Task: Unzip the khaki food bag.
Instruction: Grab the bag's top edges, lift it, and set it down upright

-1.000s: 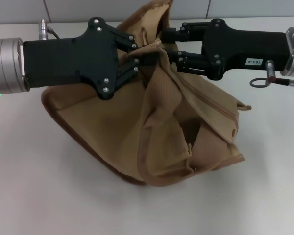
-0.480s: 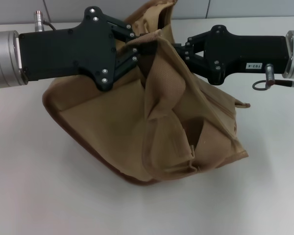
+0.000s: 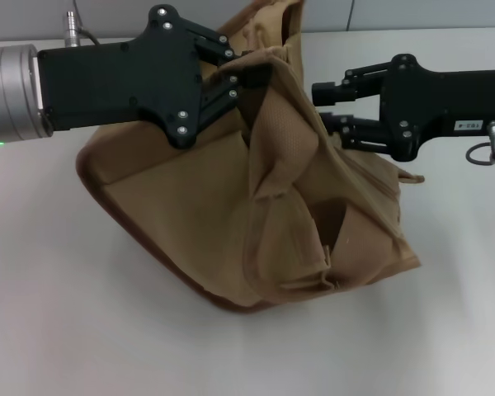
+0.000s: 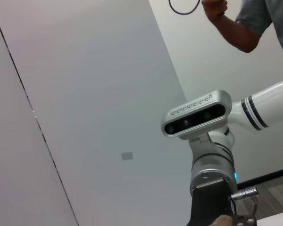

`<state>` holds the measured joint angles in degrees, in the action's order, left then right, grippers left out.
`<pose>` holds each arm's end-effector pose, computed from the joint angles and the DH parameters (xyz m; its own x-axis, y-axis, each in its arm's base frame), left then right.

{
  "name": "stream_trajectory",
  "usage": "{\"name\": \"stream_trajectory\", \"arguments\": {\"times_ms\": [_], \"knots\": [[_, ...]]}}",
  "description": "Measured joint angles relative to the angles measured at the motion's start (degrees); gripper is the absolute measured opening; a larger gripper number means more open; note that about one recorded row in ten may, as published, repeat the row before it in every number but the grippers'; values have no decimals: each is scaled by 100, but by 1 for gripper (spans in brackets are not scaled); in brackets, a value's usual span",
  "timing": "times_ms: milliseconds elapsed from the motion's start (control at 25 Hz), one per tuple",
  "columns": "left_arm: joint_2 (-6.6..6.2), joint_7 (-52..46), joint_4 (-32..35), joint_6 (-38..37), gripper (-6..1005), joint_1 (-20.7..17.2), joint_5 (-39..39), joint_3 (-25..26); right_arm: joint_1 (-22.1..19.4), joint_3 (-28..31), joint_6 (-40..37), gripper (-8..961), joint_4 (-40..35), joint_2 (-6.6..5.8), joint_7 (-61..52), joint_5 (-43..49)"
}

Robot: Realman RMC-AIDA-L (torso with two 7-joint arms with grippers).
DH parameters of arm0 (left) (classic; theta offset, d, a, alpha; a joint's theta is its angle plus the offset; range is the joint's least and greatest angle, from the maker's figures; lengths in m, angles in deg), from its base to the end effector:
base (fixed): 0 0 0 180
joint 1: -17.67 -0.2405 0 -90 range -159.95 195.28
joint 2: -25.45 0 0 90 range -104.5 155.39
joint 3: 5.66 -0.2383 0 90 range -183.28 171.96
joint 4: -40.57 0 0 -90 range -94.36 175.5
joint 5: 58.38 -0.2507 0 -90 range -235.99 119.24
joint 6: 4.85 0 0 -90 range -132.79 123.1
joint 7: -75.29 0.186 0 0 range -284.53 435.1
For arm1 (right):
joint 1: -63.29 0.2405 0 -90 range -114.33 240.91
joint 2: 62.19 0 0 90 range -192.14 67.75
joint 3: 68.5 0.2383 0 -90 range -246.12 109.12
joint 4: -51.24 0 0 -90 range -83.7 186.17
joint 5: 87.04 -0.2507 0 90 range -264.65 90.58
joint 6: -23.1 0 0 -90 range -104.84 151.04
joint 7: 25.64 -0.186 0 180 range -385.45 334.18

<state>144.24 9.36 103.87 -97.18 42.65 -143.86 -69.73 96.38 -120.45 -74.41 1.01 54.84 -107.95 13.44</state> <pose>-0.1165 0.3657 0.0192 0.7478 -0.3471 0.5660 -0.1565 -0.9206 -0.3578 0.1600 0.3810 0.0112 0.8301 -0.0710 -0.5531 -0.1496 -0.9839 -0.0982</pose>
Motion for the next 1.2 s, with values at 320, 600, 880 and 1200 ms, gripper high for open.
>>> {"name": "stream_trajectory", "arguments": {"times_ms": [320,600,880,1200], "knots": [[-5,-4,4,55,40,24,0,-10,169,7,-67,485,-455,37,-536,572],[-5,-15,7,62,41,25,3,-41,162,379,-667,574,-788,-121,-896,556],[1,-43,18,61,42,25,3,-64,228,354,-741,575,-1054,-119,-1027,982],[10,-104,77,59,43,30,3,-85,238,402,-591,576,-1356,-52,-1132,1320]]}}
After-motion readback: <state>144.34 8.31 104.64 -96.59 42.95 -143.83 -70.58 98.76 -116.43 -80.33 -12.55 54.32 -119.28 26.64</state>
